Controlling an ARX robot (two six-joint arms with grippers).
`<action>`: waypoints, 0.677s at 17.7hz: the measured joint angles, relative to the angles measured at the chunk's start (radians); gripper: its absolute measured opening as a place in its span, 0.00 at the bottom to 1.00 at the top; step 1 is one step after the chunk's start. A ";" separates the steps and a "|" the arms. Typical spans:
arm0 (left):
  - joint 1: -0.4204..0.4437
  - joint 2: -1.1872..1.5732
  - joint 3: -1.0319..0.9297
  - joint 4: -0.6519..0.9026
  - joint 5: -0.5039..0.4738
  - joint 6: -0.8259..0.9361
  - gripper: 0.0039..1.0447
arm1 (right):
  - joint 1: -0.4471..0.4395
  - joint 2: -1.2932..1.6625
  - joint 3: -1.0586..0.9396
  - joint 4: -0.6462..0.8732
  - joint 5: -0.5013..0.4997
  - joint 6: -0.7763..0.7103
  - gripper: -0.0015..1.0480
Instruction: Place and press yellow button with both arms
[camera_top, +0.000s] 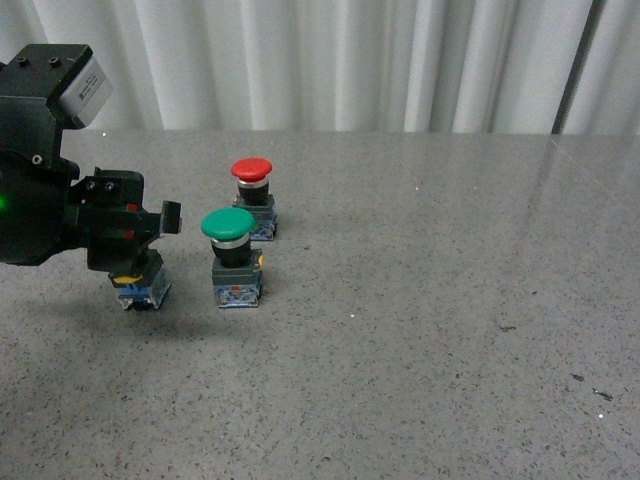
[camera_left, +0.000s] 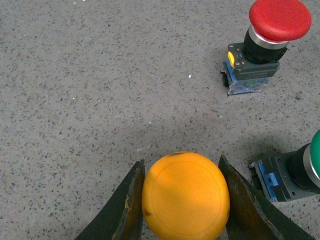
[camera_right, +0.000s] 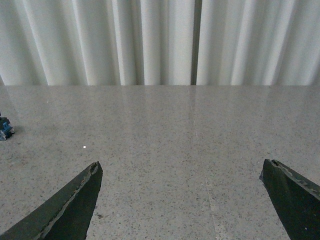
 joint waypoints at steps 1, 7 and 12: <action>0.000 -0.025 0.000 -0.017 -0.002 0.001 0.34 | 0.000 0.000 0.000 0.000 0.000 0.000 0.94; -0.232 -0.099 0.307 -0.122 -0.082 -0.010 0.34 | 0.000 0.000 0.000 0.000 0.000 0.000 0.94; -0.405 0.194 0.449 -0.130 -0.132 -0.165 0.33 | 0.000 0.000 0.000 0.000 0.000 0.000 0.94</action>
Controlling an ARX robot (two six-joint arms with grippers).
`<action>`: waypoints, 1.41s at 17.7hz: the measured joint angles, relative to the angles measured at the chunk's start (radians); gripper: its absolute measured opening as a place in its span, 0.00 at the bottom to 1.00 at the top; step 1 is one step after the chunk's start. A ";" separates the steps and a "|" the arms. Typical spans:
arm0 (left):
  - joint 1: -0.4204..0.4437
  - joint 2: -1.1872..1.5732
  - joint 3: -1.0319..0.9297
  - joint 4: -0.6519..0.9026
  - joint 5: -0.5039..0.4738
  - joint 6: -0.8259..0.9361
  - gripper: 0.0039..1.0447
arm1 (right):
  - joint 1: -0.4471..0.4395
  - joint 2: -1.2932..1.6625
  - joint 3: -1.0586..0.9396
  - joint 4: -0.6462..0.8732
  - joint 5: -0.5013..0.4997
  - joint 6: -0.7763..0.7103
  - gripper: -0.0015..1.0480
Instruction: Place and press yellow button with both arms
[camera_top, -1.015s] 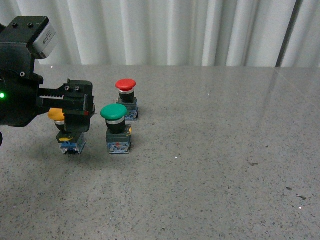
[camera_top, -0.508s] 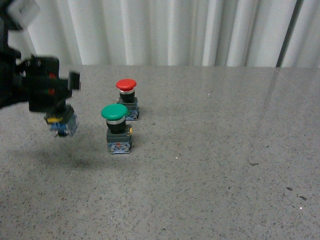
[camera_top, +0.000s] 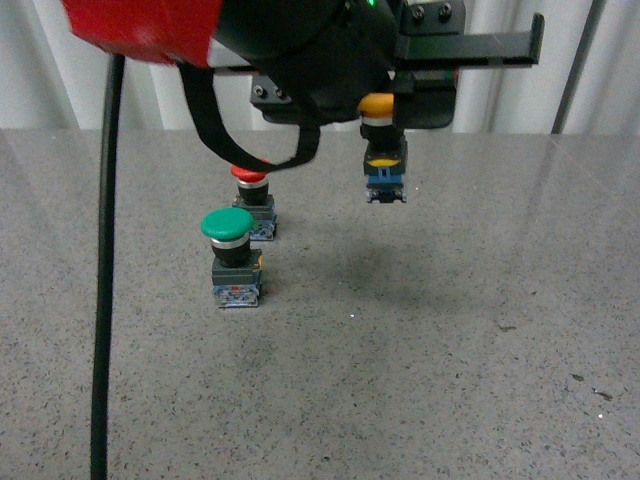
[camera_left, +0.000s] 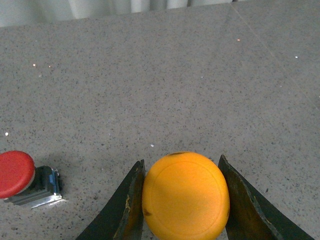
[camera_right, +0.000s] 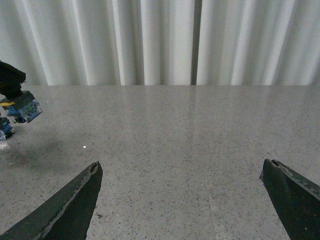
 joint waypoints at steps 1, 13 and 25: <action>-0.005 0.019 0.000 0.004 -0.008 -0.023 0.33 | 0.000 0.000 0.000 0.000 0.000 0.000 0.94; -0.066 0.151 -0.024 0.034 -0.062 -0.150 0.33 | 0.000 0.000 0.000 0.000 0.000 0.000 0.94; -0.061 0.135 -0.024 0.073 -0.066 -0.124 0.93 | 0.000 0.000 0.000 0.000 0.000 0.000 0.94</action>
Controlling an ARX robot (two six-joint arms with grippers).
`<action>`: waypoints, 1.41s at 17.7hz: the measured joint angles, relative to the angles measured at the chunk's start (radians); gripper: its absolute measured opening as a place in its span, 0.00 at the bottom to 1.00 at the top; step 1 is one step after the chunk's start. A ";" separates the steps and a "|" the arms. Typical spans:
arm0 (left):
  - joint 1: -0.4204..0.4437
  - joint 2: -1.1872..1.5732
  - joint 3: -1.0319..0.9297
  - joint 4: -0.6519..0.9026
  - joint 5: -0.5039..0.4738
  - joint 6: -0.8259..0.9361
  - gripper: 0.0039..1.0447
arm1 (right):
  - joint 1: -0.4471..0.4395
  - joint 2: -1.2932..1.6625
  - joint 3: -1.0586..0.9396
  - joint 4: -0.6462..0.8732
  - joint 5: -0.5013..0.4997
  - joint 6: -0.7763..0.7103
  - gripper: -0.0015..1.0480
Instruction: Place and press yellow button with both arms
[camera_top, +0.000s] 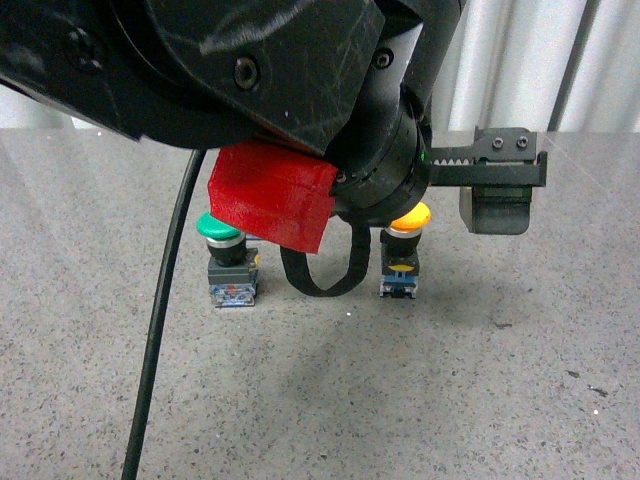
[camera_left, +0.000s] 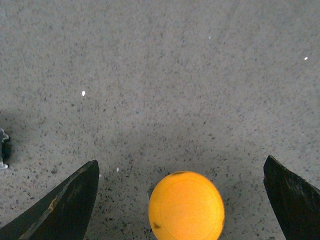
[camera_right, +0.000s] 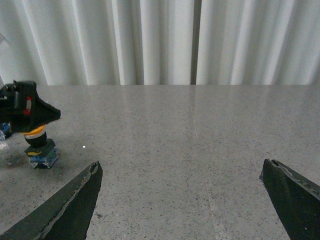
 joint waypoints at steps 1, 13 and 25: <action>0.010 -0.030 0.000 0.006 0.001 0.014 0.94 | 0.000 0.000 0.000 0.000 0.000 0.000 0.94; 0.322 -0.853 -0.447 0.046 -0.063 0.384 0.94 | 0.000 0.000 0.000 0.000 0.000 0.000 0.94; 0.525 -1.389 -1.055 0.245 0.109 0.315 0.09 | 0.000 0.000 0.000 0.000 0.000 0.000 0.94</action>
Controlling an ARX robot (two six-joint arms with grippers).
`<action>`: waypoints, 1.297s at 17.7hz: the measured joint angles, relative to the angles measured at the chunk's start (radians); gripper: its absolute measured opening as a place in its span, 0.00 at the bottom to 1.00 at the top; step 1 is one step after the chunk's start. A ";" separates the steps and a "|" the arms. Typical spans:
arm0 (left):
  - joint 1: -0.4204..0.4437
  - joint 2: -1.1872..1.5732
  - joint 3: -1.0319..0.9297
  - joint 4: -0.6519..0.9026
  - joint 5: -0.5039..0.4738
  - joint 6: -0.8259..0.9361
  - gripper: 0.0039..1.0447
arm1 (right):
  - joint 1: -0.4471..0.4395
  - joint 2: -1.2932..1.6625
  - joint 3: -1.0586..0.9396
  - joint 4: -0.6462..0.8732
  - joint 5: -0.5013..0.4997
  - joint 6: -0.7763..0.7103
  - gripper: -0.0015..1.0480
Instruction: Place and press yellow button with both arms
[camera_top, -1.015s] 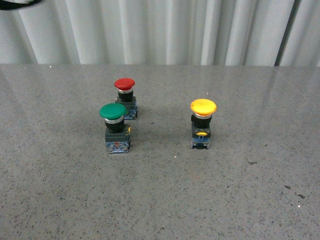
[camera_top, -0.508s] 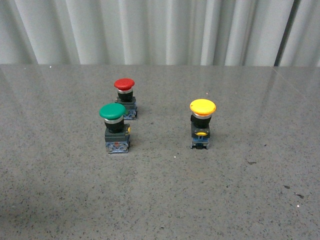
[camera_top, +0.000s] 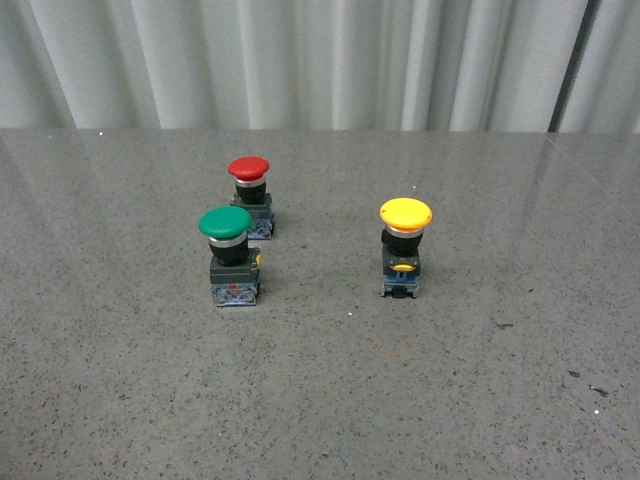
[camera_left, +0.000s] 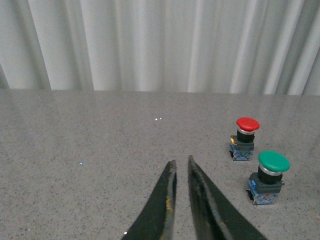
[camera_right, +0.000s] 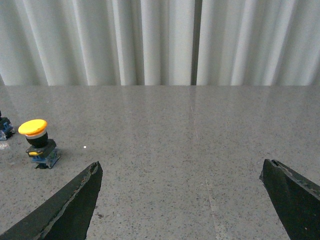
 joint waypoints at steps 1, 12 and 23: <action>0.008 -0.012 -0.008 -0.006 0.009 0.000 0.03 | 0.000 0.000 0.000 0.000 0.000 0.000 0.94; 0.143 -0.257 -0.121 -0.128 0.149 -0.005 0.01 | 0.000 0.000 0.000 0.000 0.000 0.000 0.94; 0.143 -0.481 -0.120 -0.365 0.149 -0.005 0.01 | 0.000 0.000 0.000 0.000 0.000 0.000 0.94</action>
